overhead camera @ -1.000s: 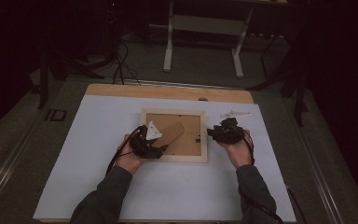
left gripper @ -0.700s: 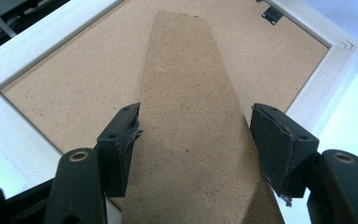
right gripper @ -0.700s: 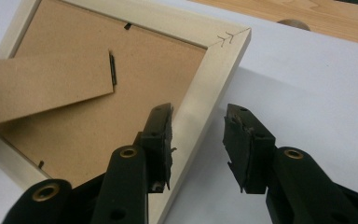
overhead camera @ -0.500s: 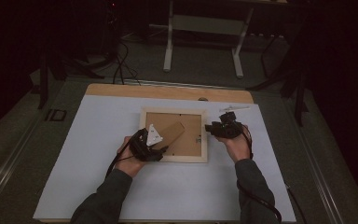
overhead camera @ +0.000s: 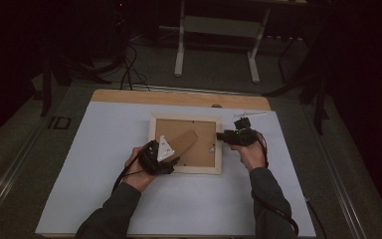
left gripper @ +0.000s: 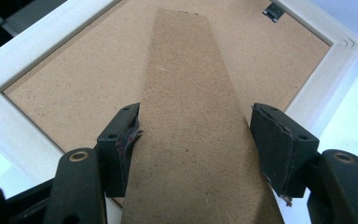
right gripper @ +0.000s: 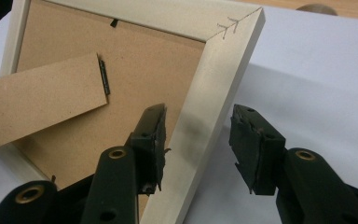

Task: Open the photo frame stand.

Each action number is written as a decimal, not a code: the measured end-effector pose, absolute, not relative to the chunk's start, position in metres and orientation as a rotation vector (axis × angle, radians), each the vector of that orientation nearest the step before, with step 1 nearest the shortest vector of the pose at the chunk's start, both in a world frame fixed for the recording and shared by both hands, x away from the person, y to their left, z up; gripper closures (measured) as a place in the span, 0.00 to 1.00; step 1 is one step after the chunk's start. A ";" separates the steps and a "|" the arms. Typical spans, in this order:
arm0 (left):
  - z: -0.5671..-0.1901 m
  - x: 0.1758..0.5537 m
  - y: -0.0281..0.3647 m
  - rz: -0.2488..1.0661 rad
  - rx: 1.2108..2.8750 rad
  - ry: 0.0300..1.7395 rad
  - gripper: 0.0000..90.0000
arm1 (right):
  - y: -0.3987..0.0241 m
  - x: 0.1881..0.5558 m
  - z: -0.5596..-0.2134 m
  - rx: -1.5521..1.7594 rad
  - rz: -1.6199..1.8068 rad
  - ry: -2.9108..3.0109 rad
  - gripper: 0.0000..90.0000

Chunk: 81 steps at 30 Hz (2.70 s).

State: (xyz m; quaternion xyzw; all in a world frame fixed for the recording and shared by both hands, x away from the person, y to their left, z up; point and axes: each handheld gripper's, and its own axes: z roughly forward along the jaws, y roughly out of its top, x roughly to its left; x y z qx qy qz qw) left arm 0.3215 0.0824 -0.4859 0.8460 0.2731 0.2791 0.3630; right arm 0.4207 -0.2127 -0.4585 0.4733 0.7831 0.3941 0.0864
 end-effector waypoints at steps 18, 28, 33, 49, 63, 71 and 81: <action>-0.487 0.316 0.081 0.775 2.175 0.665 0.42 | -0.212 0.432 -0.466 1.448 1.182 2.393 0.62; -0.487 0.316 0.083 0.779 2.165 0.646 0.42 | -0.214 0.436 -0.469 1.480 1.222 2.408 0.62; -0.487 0.317 0.085 0.747 2.154 0.650 0.42 | -0.216 0.434 -0.468 1.475 1.237 2.403 0.64; -0.491 0.327 0.090 0.643 2.193 0.695 0.28 | -0.215 0.432 -0.468 1.506 1.247 2.374 0.65; -0.477 0.335 0.106 0.441 2.065 0.749 0.32 | -0.215 0.432 -0.468 1.508 1.237 2.375 0.65; -0.479 0.350 0.120 0.214 1.993 0.859 0.32 | -0.215 0.432 -0.468 1.510 1.238 2.374 0.65; -0.487 0.358 0.119 0.042 2.039 0.881 0.43 | -0.215 0.430 -0.468 1.510 1.237 2.371 0.65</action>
